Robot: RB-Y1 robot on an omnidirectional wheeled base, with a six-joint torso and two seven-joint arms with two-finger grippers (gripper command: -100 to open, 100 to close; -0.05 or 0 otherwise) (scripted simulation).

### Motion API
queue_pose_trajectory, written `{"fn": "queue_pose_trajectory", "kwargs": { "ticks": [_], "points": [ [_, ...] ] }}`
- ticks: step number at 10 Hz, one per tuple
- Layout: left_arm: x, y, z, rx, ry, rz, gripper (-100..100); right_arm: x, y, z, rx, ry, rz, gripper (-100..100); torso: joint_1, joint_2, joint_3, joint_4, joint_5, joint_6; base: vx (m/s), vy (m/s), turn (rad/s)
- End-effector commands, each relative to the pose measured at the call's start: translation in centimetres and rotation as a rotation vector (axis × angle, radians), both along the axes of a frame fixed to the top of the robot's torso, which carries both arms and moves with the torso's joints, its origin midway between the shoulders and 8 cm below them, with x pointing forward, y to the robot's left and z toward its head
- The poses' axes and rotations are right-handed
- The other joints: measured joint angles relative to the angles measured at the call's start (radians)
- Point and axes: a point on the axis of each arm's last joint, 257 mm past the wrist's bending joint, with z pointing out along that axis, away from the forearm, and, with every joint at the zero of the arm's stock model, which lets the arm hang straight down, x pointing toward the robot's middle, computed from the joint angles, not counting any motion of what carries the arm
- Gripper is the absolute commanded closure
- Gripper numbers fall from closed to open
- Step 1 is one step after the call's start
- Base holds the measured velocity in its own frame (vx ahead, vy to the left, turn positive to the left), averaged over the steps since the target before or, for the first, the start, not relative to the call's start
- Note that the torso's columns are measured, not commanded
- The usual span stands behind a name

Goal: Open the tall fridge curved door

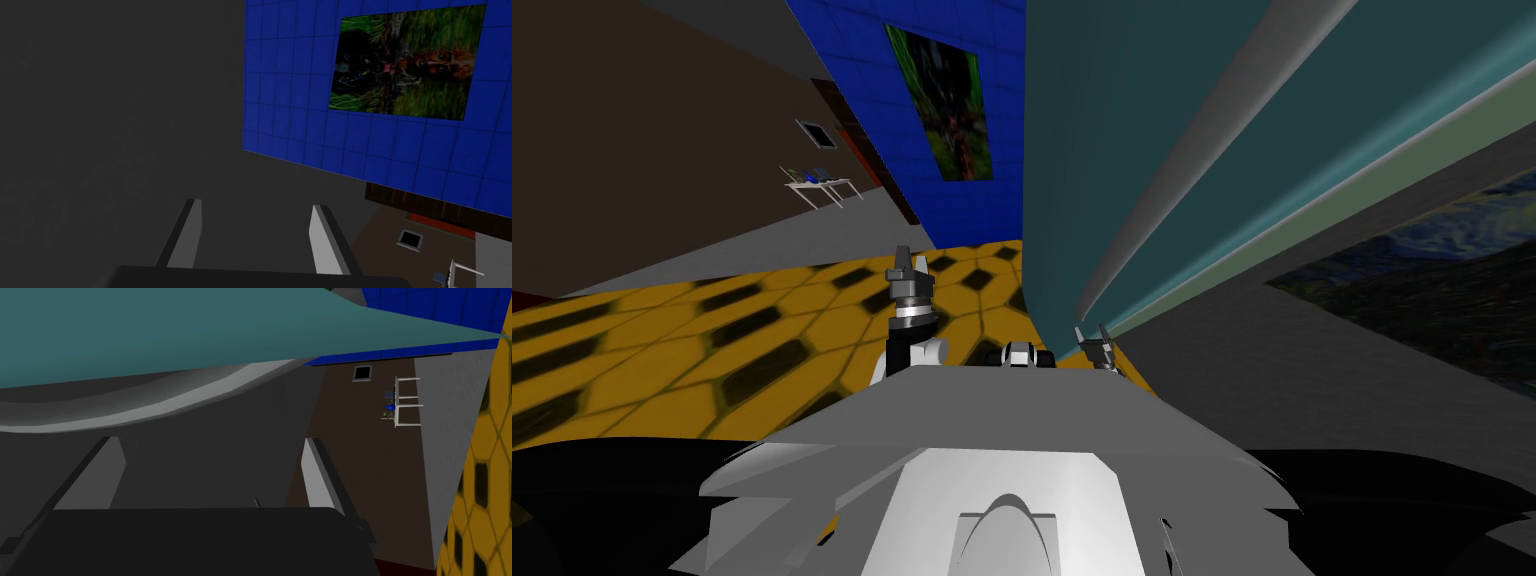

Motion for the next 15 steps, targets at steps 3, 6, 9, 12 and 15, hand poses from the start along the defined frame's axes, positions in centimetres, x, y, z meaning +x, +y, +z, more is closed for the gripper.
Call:
{"fn": "queue_pose_trajectory", "kwargs": {
  "ticks": [3,6,9,12,15],
  "points": [
    [0.0,0.0,0.0,0.000,0.000,0.000,0,0.0,-1.3,0.2,-0.061,0.010,0.030,-100,-0.001,0.001,0.000,0.000,0.000,0.000,0.005,0.007,-0.004],
    [0.0,0.0,0.0,0.000,0.000,0.000,0,1.1,-2.7,1.4,-0.044,0.007,0.019,-100,0.001,-0.001,-0.001,0.000,0.000,0.000,0.048,0.034,-0.021],
    [0.0,0.0,0.0,0.000,0.000,0.000,0,1.7,-1.9,1.5,0.046,-0.006,-0.022,-100,-0.001,-0.002,-0.001,0.000,0.000,-0.002,0.050,0.039,-0.013],
    [0.0,0.0,0.0,0.000,0.000,0.000,0,3.2,-3.0,1.9,0.033,-0.002,-0.043,-100,-0.002,-0.001,-0.001,0.001,0.000,-0.004,-0.046,0.010,0.066],
    [0.0,0.0,0.0,0.000,0.000,0.000,0,5.4,-4.2,2.7,0.032,-0.003,-0.077,-100,0.001,-0.005,-0.004,0.001,0.002,-0.005,-0.085,0.015,0.107]
  ]
}}
